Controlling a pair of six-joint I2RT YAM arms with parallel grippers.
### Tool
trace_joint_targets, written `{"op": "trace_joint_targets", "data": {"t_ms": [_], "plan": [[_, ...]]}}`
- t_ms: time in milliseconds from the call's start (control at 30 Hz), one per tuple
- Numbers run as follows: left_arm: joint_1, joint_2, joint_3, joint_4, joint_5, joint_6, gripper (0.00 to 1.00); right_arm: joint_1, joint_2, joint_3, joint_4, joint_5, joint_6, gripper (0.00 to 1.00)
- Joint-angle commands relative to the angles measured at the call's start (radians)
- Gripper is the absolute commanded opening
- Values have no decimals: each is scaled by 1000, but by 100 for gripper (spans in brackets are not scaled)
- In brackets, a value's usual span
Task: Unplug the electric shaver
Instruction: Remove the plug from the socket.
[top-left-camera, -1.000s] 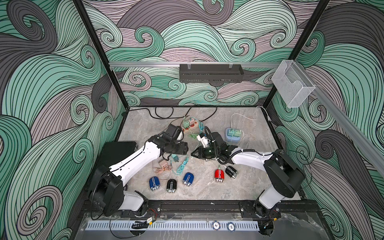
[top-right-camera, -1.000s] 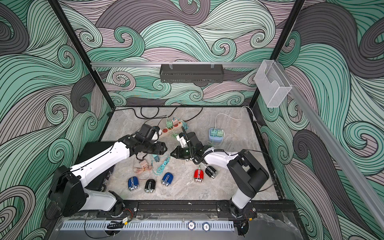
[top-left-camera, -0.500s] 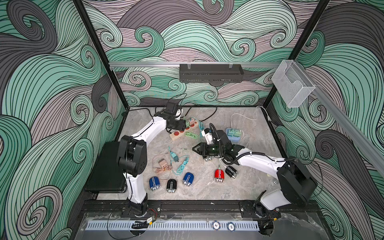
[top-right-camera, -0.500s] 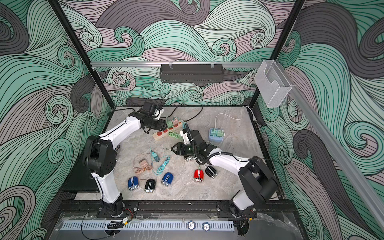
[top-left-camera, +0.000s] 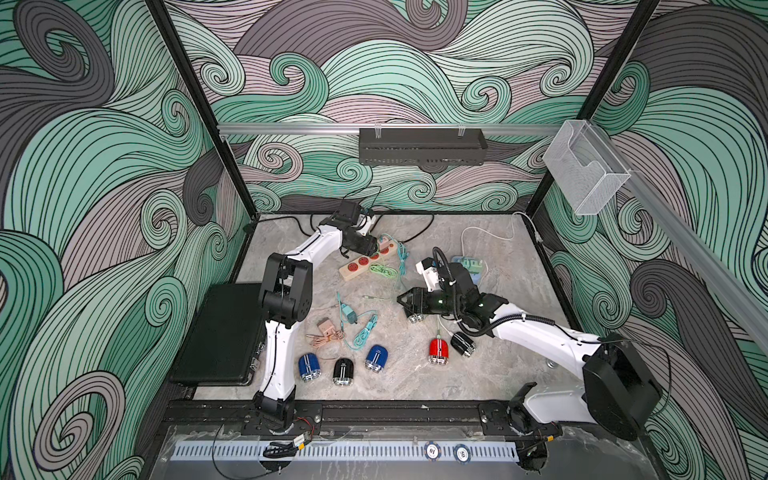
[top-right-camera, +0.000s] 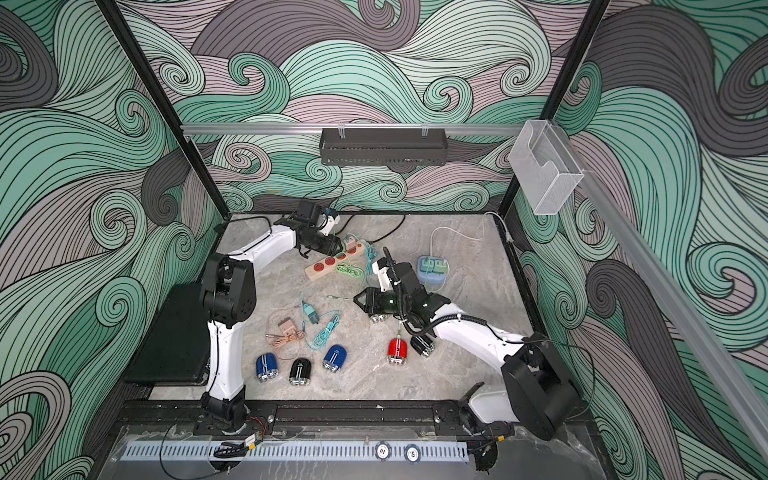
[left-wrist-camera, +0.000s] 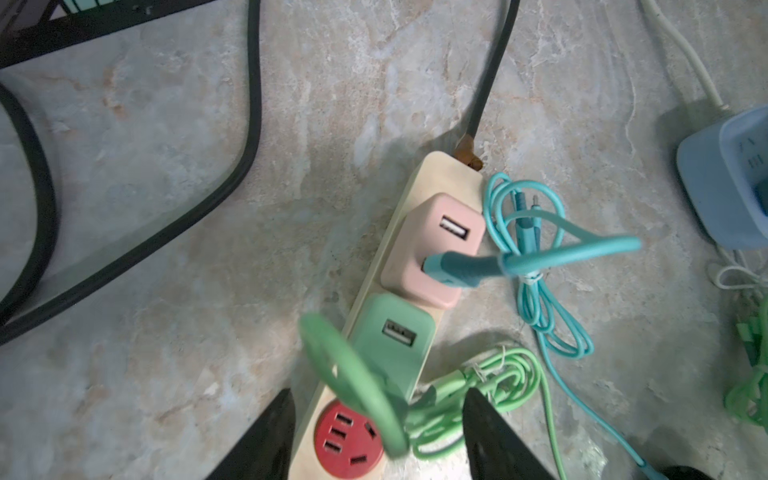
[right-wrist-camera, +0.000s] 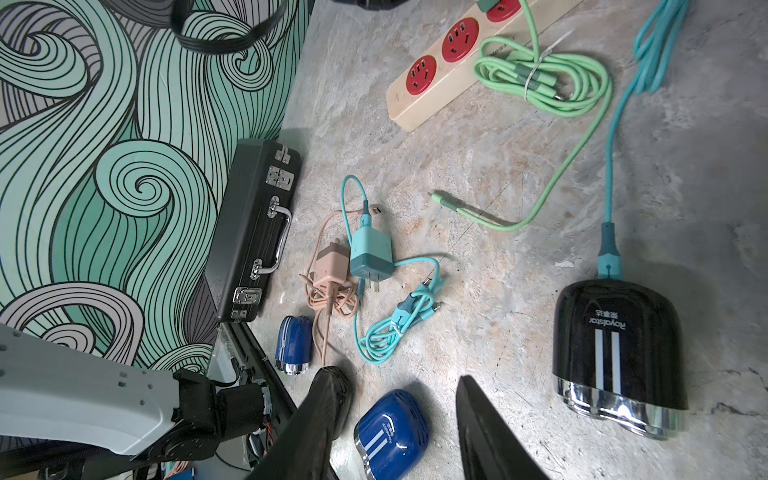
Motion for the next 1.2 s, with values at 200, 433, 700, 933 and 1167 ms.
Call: {"op": "trace_joint_targets", "data": {"t_ms": [200,433,700,933,1167], "plan": [[13,74,74,23,116,67,41,-7,-14,-54,-15,32,7,48],[12,82,81,-21,164,91,22,-15,-9,-58,1,43,25,47],[11,-44,10,-2,285,5,13,-92,69,-48,163,15,180,44],[11,-150,-87,39,346,-104,12,-114,229,39,343,82,356,48],[12,-227,-187,77,362,-183,11,-116,403,123,522,216,530,53]]}}
